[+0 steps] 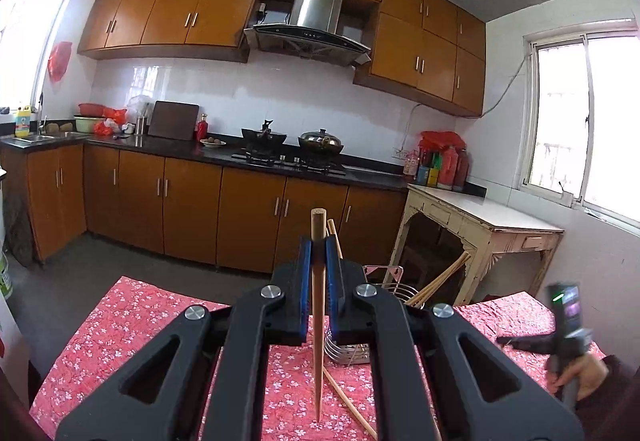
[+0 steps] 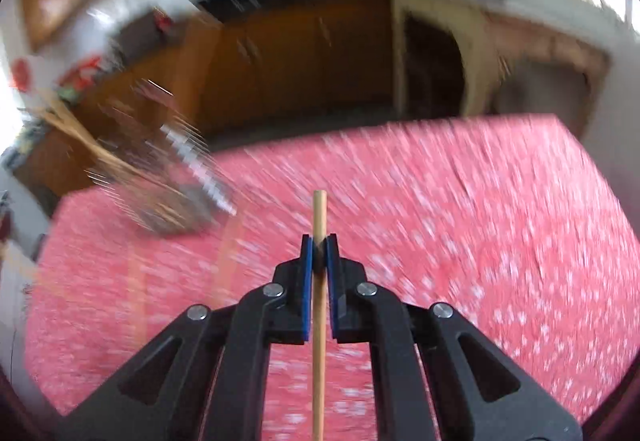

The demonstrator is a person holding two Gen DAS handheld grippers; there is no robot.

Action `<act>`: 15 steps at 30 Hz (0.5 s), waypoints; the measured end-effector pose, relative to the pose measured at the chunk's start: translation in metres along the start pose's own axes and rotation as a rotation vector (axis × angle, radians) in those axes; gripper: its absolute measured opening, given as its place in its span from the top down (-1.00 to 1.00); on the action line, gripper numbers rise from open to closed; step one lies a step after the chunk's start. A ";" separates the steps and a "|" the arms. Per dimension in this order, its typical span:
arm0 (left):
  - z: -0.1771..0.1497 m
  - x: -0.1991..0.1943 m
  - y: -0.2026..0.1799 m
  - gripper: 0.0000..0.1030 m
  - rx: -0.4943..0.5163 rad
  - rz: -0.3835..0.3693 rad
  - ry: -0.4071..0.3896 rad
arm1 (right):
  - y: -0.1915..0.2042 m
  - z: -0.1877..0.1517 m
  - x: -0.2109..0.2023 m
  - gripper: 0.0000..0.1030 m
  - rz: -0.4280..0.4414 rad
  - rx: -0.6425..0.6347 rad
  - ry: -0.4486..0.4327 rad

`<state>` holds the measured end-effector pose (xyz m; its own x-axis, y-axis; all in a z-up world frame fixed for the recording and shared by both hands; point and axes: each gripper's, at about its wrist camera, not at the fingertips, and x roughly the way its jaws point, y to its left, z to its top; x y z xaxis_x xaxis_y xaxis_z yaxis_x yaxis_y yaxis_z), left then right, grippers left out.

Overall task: Organize utensils
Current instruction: 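Lift both held chopsticks and carry them above the wire holder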

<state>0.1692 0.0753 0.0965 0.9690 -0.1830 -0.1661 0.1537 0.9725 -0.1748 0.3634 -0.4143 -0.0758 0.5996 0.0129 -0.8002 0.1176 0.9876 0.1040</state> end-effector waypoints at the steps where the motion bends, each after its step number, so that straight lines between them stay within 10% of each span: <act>1: 0.000 -0.001 0.001 0.86 0.001 -0.001 0.000 | -0.005 -0.001 0.013 0.85 -0.020 0.020 0.038; 15: -0.002 0.004 -0.003 0.86 0.010 0.011 0.008 | -0.050 0.022 0.080 0.51 -0.108 0.126 0.171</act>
<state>0.1722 0.0716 0.0945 0.9691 -0.1733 -0.1757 0.1450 0.9759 -0.1630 0.4230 -0.4663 -0.1320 0.4370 -0.0547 -0.8978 0.2781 0.9575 0.0770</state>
